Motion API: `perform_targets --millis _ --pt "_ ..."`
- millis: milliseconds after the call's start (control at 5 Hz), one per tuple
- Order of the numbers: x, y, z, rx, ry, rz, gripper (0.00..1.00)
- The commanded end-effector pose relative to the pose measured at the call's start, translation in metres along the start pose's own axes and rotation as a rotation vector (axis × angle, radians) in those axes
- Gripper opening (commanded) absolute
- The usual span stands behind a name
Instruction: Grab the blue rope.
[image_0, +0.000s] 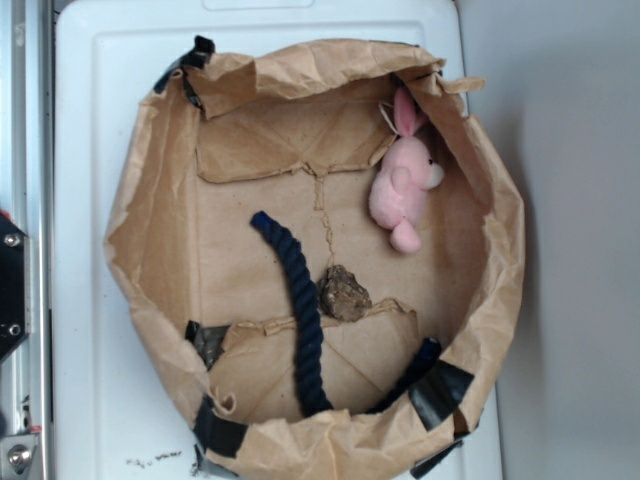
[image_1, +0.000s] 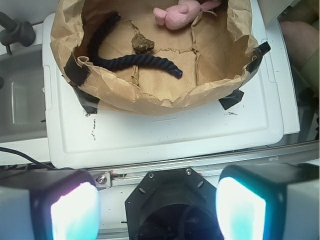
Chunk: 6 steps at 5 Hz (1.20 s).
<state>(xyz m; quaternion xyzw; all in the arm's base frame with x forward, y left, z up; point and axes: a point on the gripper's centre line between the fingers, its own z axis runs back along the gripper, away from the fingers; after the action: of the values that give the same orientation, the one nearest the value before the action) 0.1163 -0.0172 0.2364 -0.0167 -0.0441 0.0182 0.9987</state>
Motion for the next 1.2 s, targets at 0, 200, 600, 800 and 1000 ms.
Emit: perform_targets --millis 0,200,600,800,1000 --pt "0.0 0.0 0.0 0.0 0.0 0.0 1.0" --pt "0.036 0.009 -0.008 -0.005 0.028 0.029 1.0" --pt "0.128 0.06 -0.02 0.005 0.041 0.137 1.0" --pt "0.175 0.066 -0.029 0.01 0.032 0.122 1.0" --pt "0.218 0.053 -0.05 -0.039 0.08 -0.123 1.0"
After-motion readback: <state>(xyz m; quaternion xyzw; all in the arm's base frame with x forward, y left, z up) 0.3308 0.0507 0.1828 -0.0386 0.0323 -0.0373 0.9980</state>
